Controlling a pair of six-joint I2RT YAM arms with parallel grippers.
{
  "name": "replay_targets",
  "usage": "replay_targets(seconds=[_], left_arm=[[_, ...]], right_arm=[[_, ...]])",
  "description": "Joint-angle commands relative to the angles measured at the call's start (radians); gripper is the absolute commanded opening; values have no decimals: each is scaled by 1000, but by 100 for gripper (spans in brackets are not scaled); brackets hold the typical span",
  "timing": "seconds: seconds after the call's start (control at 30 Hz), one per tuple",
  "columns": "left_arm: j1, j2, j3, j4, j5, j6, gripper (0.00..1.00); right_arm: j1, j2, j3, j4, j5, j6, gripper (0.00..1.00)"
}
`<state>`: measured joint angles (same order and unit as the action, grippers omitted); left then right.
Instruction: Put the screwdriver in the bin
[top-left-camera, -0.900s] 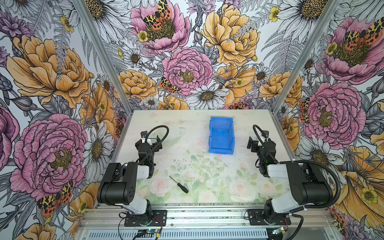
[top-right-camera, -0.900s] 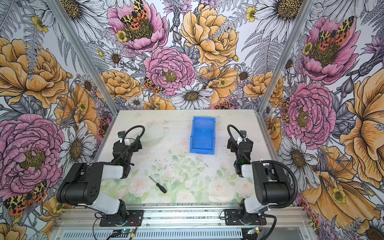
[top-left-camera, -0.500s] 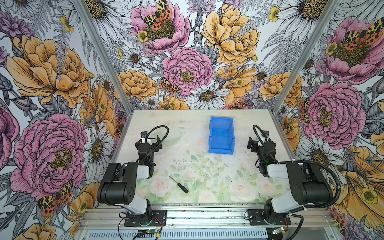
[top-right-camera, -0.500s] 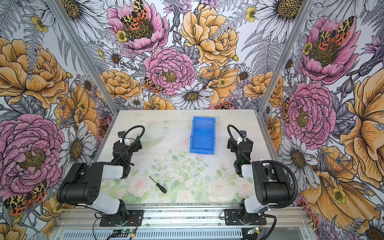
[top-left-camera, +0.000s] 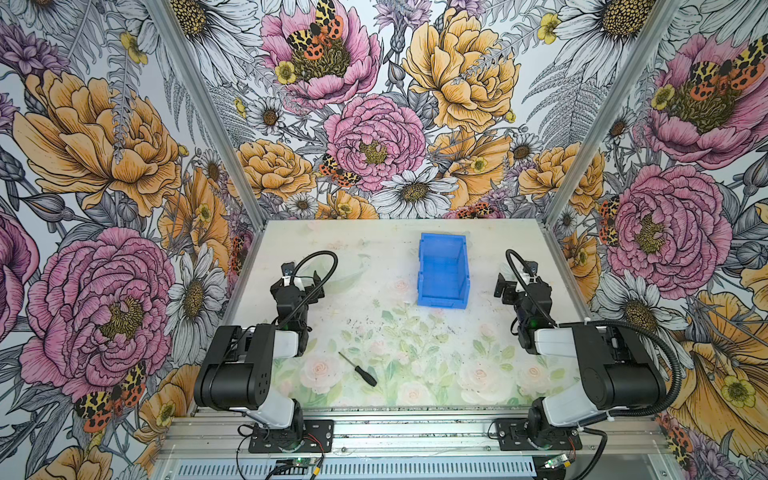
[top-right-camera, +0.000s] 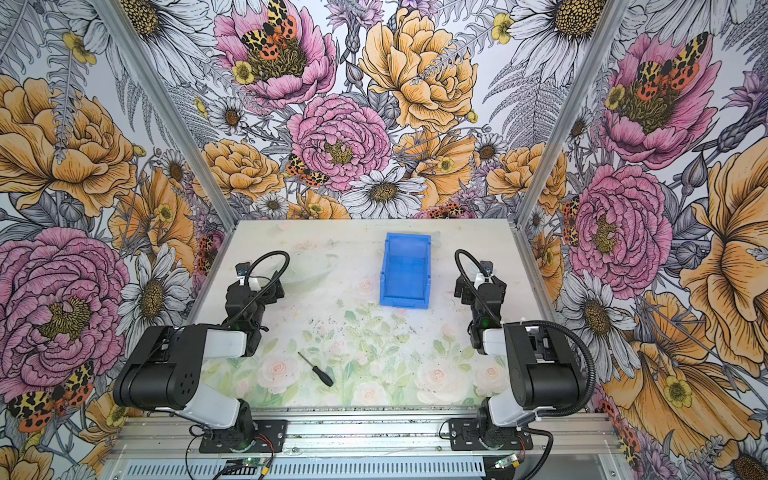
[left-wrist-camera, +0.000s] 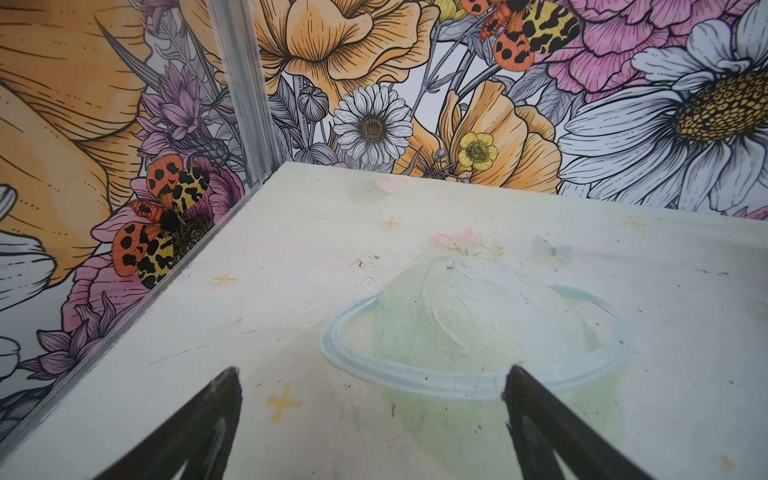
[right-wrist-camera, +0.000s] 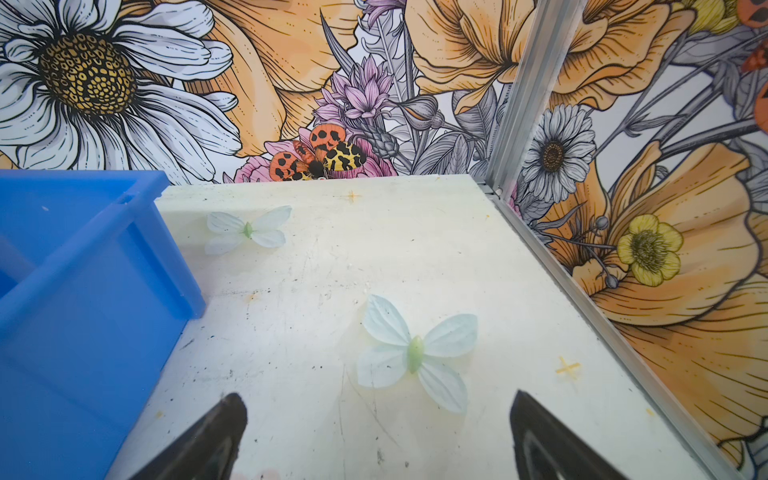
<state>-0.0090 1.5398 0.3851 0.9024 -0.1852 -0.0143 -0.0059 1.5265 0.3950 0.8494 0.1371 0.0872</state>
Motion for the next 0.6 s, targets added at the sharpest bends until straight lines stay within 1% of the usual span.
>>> replay_targets(seconds=[0.0, 0.23, 0.37, 0.47, 0.57], left_arm=[[1, 6, -5, 24, 26, 17, 99], [1, -8, -2, 7, 19, 14, 99], [3, -57, 4, -45, 25, 12, 99], [7, -120, 12, -123, 13, 3, 99], [9, -207, 31, -251, 7, -20, 99]], right_arm=[[-3, 11, 1, 10, 0, -4, 99], [-1, 6, -4, 20, 1, -4, 100], [1, -38, 33, -83, 40, 9, 100], [2, -76, 37, -127, 55, 14, 100], [3, -136, 35, -187, 61, 23, 99]])
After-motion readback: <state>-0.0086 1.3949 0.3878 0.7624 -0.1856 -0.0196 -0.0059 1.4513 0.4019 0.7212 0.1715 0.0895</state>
